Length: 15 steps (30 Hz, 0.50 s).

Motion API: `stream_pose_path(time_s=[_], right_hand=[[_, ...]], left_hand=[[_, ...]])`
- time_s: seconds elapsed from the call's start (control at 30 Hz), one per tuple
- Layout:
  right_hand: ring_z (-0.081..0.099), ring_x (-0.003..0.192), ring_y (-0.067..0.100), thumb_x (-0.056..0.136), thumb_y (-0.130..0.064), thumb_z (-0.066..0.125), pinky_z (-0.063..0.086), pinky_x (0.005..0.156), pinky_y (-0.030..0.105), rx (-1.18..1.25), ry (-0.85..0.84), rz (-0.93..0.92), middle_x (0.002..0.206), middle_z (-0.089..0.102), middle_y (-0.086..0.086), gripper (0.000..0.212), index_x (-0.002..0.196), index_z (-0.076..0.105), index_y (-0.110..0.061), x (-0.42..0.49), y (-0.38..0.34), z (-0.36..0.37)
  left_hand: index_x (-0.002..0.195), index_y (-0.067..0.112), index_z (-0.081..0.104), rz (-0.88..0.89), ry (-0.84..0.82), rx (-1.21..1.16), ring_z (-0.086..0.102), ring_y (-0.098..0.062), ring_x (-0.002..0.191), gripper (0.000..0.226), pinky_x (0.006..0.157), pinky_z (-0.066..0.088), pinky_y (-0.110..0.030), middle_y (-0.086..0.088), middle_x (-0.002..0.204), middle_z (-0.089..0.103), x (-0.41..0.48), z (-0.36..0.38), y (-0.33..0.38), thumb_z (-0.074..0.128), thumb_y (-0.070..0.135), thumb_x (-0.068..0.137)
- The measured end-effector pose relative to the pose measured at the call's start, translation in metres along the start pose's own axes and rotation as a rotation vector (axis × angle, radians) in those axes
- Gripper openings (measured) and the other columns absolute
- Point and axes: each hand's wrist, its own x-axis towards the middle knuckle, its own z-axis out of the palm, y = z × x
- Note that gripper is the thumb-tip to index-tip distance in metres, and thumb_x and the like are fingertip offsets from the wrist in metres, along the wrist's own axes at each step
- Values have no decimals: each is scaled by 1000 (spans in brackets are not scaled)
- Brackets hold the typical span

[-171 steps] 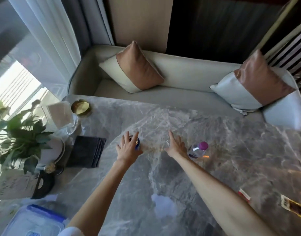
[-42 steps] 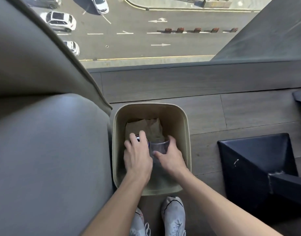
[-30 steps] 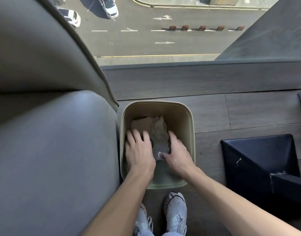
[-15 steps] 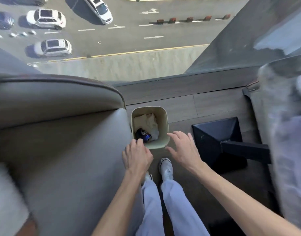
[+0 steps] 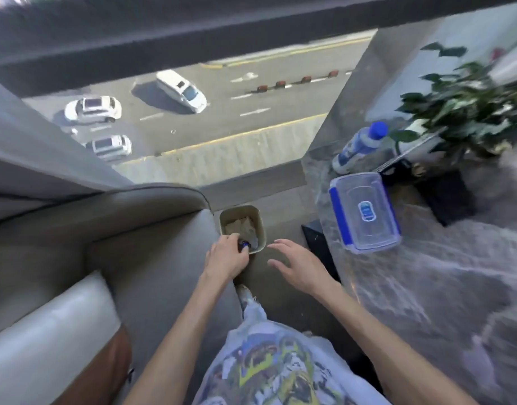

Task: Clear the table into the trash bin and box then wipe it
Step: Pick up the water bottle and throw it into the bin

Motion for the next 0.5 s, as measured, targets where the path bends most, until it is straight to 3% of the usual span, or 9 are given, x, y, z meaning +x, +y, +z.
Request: stream_pose_path(time_s=[0.17,0.27,0.5], right_hand=[[49,132,15,94,-46,54,39,111,33,-10,241,60,144,53,-4,47,136,53,-26,-63,56,-68],[49,133,13,91,-47,58,38,111,34,71,397,206,143,54,-5,49,135,55,-27,-123,107,-98],[48,133,14,92,-50,57,36,106,27,238,650,580,146,50,-8,48,135,55,-30,-295,222,-106]], left_hand=[[133,17,50,245,-2,167,51,-35,126,45,104,43,-45,-16,137,52,-28,3,104,45,33,92],[140,18,44,387,-13,241,50,-31,129,49,105,43,-43,-12,142,49,-51,23,174,44,34,93],[131,19,51,724,-17,357,52,-28,124,40,96,44,-38,-9,135,56,-111,106,319,44,33,93]])
